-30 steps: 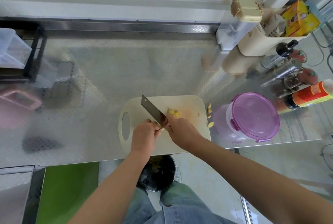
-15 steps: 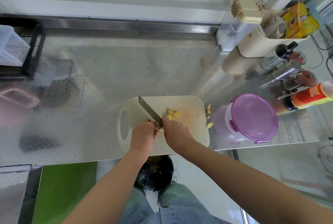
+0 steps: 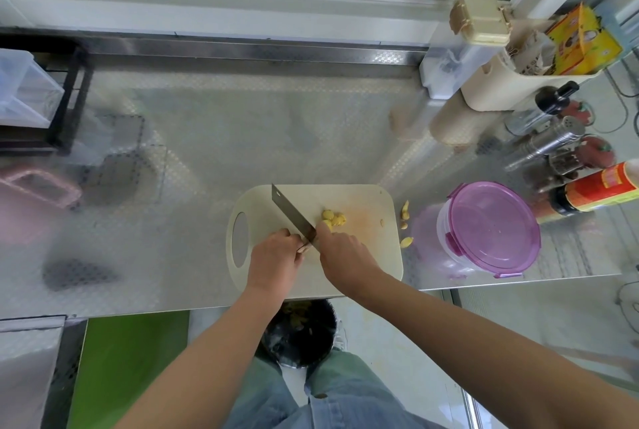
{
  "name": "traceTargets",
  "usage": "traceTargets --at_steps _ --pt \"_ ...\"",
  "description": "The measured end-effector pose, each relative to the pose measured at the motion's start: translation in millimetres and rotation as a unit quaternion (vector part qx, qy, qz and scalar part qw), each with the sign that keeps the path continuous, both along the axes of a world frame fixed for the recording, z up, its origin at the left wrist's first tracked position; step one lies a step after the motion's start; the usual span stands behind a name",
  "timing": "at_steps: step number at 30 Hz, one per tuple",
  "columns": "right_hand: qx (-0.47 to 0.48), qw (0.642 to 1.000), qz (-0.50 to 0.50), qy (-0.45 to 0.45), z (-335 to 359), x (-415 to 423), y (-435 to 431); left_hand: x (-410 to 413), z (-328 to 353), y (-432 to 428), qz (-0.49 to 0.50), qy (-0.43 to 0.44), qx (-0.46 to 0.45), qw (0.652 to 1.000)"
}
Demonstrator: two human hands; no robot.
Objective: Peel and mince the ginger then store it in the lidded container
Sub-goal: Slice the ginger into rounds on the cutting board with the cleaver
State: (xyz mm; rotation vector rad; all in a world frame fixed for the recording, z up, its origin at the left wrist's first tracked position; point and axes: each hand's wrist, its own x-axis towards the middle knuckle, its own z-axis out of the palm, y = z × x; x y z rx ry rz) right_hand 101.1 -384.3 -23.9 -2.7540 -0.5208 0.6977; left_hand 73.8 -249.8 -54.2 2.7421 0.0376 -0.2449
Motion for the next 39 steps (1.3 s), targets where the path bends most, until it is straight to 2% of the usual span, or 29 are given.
traceTargets --at_steps 8,31,39 --pt "-0.013 1.0 -0.004 0.019 -1 2 11 2 -5 0 -0.032 0.011 0.004 0.999" --pt "0.003 1.0 0.004 0.009 -11 9 17 7 3 -2 -0.023 0.036 0.032 0.999" --pt "-0.011 1.0 0.008 0.0 -17 -3 -1 6 7 -1 -0.011 0.012 -0.014 1.0"
